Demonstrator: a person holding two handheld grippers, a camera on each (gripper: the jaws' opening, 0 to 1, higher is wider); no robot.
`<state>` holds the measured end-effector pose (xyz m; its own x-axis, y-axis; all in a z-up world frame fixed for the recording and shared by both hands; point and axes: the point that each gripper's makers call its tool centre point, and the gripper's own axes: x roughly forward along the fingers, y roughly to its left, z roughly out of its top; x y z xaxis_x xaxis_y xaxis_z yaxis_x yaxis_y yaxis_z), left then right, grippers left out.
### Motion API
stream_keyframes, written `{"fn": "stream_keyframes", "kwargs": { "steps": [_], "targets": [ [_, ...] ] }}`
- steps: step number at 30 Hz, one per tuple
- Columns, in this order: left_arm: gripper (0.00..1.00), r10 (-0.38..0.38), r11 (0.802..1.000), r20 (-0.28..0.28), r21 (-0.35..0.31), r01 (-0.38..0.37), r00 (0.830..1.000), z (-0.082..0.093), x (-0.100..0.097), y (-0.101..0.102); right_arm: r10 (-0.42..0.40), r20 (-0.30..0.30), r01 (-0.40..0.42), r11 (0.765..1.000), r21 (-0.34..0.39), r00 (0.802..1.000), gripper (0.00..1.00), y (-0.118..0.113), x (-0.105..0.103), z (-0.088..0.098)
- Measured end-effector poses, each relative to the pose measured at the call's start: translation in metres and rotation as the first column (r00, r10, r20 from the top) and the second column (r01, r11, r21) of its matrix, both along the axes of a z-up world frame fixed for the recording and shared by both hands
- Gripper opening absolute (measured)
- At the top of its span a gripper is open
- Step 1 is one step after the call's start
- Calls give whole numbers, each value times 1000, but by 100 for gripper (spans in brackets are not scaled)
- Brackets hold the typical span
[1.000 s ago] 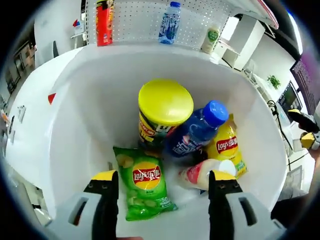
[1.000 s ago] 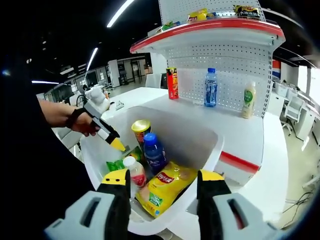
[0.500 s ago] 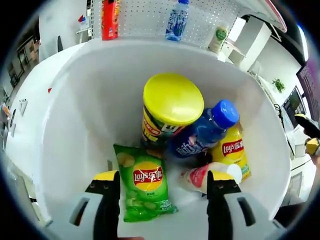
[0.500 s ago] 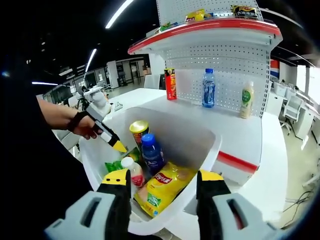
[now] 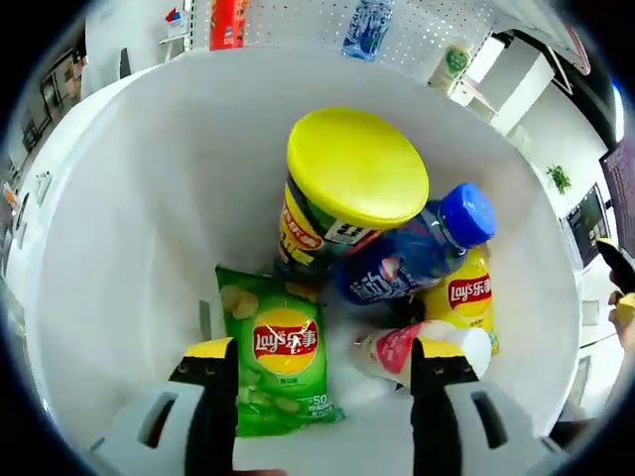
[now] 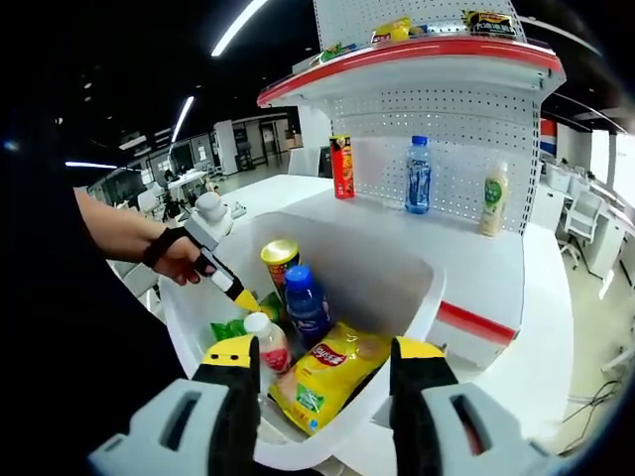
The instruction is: Place the items from the shopping basket onto the snack and drink counter
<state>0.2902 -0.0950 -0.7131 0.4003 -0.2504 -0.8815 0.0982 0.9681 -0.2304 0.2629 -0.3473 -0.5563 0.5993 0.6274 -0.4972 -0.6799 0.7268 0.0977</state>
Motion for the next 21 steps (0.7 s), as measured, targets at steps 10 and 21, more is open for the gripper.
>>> {"fn": "stream_keyframes", "kwargs": {
  "steps": [10, 21],
  "targets": [
    [67, 39, 998, -29, 49, -37, 999, -19, 2, 14, 0, 3, 0, 1000, 6, 1000, 51, 2, -1, 0],
    [67, 55, 997, -70, 62, -50, 996, -33, 1, 15, -3, -1, 3, 1000, 5, 1000, 51, -1, -2, -2]
  ]
}}
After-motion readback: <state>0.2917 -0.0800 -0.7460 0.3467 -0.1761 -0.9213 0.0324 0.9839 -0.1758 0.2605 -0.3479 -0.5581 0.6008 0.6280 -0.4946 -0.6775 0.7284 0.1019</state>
